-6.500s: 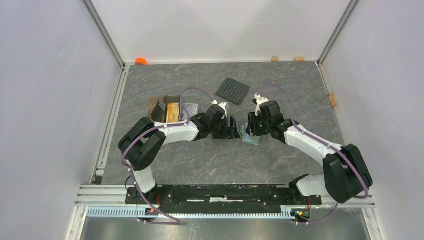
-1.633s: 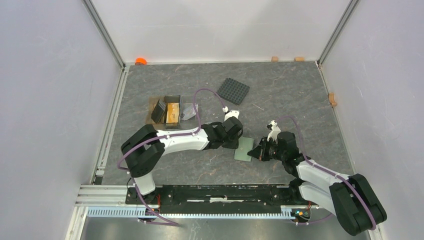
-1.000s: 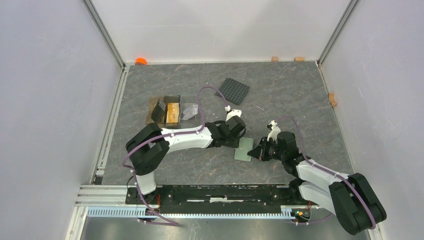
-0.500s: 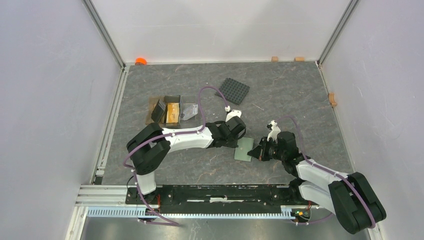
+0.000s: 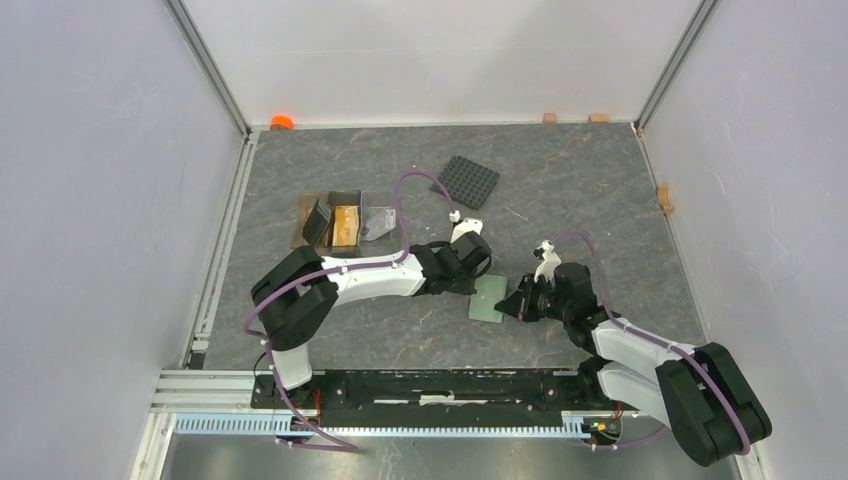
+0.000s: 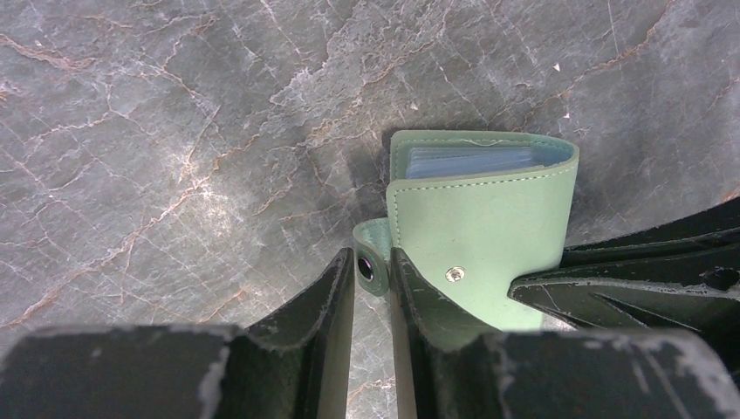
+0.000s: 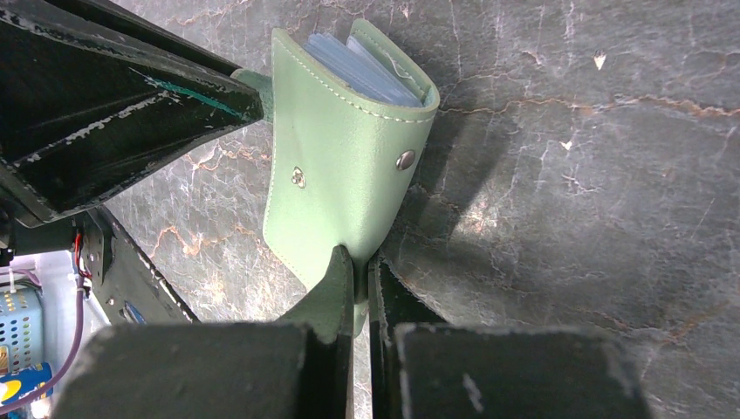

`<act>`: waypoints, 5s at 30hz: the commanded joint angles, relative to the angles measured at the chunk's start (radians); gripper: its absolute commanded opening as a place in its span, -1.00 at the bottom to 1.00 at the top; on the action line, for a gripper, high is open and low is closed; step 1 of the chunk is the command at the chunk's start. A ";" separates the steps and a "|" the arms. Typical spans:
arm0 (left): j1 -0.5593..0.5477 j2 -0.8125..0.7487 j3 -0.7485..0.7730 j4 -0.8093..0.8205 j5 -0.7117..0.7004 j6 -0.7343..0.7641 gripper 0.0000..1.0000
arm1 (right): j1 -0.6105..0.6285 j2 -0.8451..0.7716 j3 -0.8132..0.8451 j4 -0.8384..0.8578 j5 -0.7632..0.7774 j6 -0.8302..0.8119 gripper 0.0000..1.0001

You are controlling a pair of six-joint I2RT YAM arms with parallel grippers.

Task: Put the credit cards into the card holder
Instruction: Close the card holder at the center of the board.

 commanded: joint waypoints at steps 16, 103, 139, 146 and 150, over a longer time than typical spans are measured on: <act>-0.011 -0.069 0.016 -0.014 -0.040 0.016 -0.48 | 0.018 0.038 -0.030 -0.129 0.092 -0.078 -1.00; -0.013 0.030 -0.007 0.116 0.253 0.037 -0.96 | 0.020 0.004 -0.023 -0.143 0.089 -0.073 -1.00; -0.012 0.134 0.084 0.009 0.257 0.067 -0.96 | 0.020 0.020 -0.027 -0.131 0.088 -0.066 -1.00; -0.013 0.170 0.104 -0.019 0.257 0.066 -0.95 | 0.020 0.014 -0.030 -0.134 0.091 -0.068 -1.00; -0.012 0.181 0.106 -0.020 0.257 0.066 -0.96 | 0.019 0.014 -0.030 -0.134 0.091 -0.067 -1.00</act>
